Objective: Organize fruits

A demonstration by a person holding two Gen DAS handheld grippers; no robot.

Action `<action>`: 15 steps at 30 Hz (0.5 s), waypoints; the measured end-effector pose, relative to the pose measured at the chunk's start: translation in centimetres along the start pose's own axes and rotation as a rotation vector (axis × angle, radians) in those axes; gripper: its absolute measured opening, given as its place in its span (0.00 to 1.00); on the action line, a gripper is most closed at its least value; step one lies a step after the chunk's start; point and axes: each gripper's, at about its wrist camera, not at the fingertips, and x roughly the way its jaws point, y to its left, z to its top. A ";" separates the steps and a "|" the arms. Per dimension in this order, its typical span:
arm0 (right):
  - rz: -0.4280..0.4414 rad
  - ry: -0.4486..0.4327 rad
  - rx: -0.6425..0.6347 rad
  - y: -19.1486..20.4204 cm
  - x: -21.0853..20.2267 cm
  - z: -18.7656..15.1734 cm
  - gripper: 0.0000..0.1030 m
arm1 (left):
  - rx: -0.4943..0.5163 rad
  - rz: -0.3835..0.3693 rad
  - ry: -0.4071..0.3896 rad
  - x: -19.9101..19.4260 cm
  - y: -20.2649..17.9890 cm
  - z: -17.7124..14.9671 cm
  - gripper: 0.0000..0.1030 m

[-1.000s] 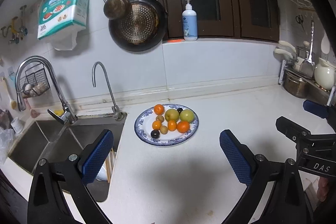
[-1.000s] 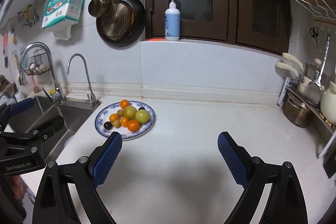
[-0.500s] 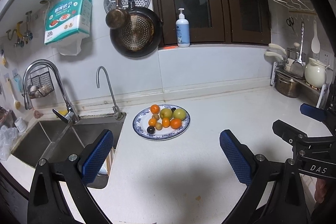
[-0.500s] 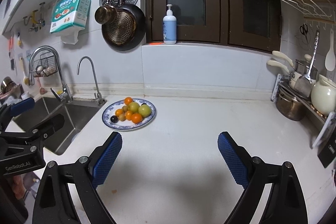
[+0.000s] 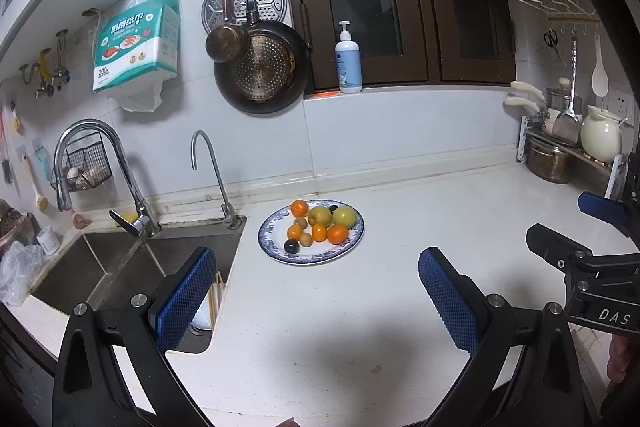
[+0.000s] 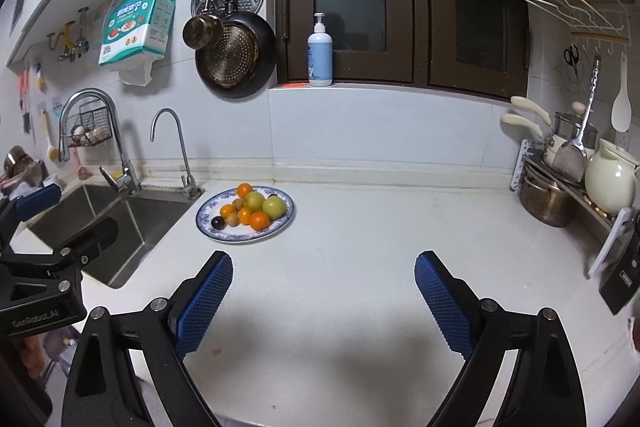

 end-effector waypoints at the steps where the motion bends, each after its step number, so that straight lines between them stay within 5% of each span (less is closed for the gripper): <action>1: -0.002 -0.001 0.001 -0.1 -0.1 0.0 0.90 | 0.001 0.003 -0.003 -0.1 -0.1 0.0 1.00; 15: -0.011 0.001 0.025 -1.4 -0.1 0.0 0.90 | 0.028 -0.002 -0.015 0.3 -1.3 0.1 1.00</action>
